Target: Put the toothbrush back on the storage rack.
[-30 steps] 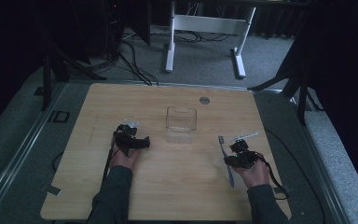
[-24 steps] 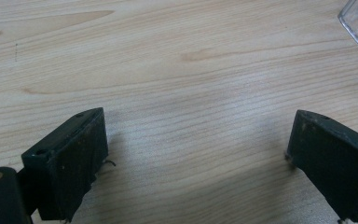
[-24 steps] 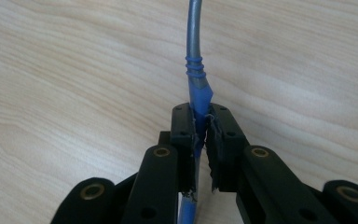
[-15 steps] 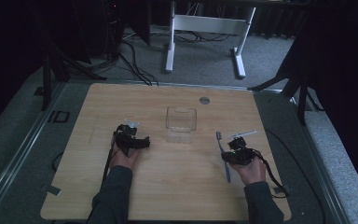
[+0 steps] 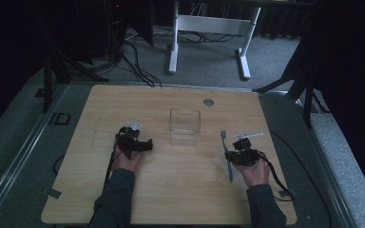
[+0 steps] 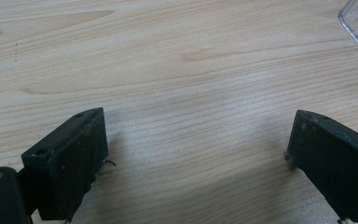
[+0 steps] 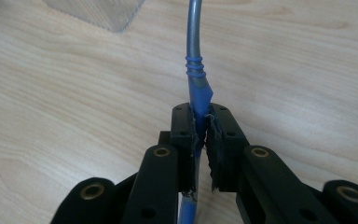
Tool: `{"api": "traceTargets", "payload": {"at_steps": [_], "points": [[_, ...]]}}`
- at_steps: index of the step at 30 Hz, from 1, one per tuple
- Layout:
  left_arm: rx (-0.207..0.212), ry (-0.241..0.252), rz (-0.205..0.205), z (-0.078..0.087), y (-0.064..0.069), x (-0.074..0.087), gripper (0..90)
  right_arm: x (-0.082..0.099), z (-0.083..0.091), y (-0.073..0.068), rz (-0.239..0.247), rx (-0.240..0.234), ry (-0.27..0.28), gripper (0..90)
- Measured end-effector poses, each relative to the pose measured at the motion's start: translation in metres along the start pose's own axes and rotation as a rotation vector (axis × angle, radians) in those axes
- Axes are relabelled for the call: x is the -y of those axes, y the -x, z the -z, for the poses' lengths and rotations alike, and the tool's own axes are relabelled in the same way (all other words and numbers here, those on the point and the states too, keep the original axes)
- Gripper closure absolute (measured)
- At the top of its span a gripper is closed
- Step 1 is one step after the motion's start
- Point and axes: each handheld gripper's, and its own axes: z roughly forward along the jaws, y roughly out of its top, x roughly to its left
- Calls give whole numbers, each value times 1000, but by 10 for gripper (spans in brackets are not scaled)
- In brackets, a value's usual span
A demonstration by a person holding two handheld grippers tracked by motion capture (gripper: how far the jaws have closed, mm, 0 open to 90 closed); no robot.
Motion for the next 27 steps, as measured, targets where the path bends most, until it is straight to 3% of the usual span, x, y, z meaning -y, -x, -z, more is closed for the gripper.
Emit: {"api": "traceTargets", "payload": {"at_steps": [9, 27], "points": [[0, -1, -1, 0, 0, 0, 50, -3, 4, 3, -22, 12, 68, 816], [1, -1, -3, 0, 0, 0, 50, -9, 1, 4, -40, 29, 139, 816]]}}
